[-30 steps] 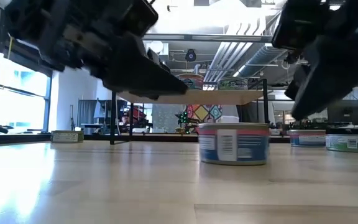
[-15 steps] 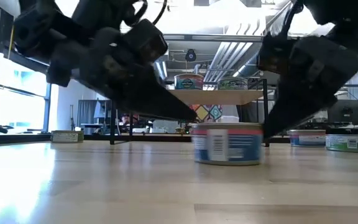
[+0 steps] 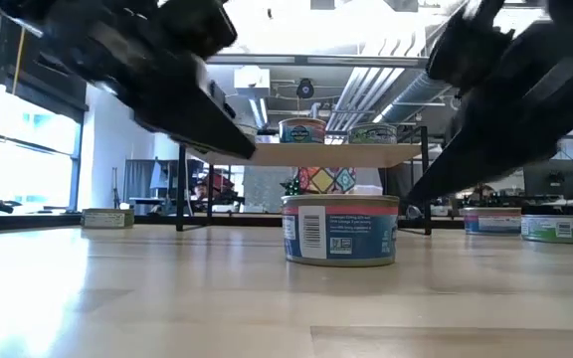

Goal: Stack canned seafood by type on shelf
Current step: Stack the blue tuna can on top of the other blue tuna can on the shelf

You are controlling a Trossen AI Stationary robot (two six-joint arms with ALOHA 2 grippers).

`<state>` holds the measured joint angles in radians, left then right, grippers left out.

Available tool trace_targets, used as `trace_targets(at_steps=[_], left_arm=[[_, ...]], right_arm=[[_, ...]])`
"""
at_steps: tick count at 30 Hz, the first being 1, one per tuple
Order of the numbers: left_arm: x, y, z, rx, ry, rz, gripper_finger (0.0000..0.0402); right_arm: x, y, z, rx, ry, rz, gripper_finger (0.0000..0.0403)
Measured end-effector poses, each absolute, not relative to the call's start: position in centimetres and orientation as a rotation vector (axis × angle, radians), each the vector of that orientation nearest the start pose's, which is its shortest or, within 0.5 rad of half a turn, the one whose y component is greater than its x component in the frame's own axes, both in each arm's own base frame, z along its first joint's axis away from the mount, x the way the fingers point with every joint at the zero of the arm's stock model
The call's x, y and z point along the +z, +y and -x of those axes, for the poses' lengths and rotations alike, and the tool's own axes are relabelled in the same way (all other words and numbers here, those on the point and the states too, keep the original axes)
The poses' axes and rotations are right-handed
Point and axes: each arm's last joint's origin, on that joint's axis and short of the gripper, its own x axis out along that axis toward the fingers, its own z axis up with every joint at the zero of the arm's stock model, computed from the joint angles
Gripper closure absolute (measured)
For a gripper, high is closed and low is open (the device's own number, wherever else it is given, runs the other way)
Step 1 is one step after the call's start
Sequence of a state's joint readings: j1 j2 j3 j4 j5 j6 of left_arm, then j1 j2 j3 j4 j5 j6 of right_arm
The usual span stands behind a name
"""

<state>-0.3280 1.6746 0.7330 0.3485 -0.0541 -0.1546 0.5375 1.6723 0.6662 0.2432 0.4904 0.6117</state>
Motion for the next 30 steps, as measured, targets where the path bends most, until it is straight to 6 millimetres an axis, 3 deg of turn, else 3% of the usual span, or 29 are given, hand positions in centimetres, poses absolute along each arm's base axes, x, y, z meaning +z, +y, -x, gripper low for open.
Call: trace_targets(at_steps=[5, 11, 16, 20, 26, 30], left_arm=[[12.3, -11.6, -31.1, -0.315, 0.608, 0.096, 0.0401], [9.6, -10.6, -32.3, -0.227, 0.568, 0.127, 0.0401], [10.6, -9.2, -31.9, -0.073, 0.629, 0.090, 0.0401], [12.1, -8.9, -30.6, 0.043, 0.706, 0.018, 0.0401], [13.1, -9.9, -29.9, 0.003, 0.693, -0.037, 0.0401], [13.0, -11.0, -30.1, -0.054, 0.642, -0.078, 0.0401]], right_arm=[[10.9, 12.4, -27.4, -0.225, 0.668, -0.233, 0.0392], [10.5, 12.6, -28.8, -0.085, 0.754, -0.262, 0.0392], [11.3, 14.8, -28.8, 0.105, 0.761, -0.273, 0.0392], [11.1, 16.0, -28.0, 0.134, 0.759, -0.158, 0.0392], [11.8, 17.4, -27.7, 0.175, 0.659, -0.063, 0.0388], [13.8, 19.2, -28.4, 0.292, 0.490, 0.037, 0.0361]])
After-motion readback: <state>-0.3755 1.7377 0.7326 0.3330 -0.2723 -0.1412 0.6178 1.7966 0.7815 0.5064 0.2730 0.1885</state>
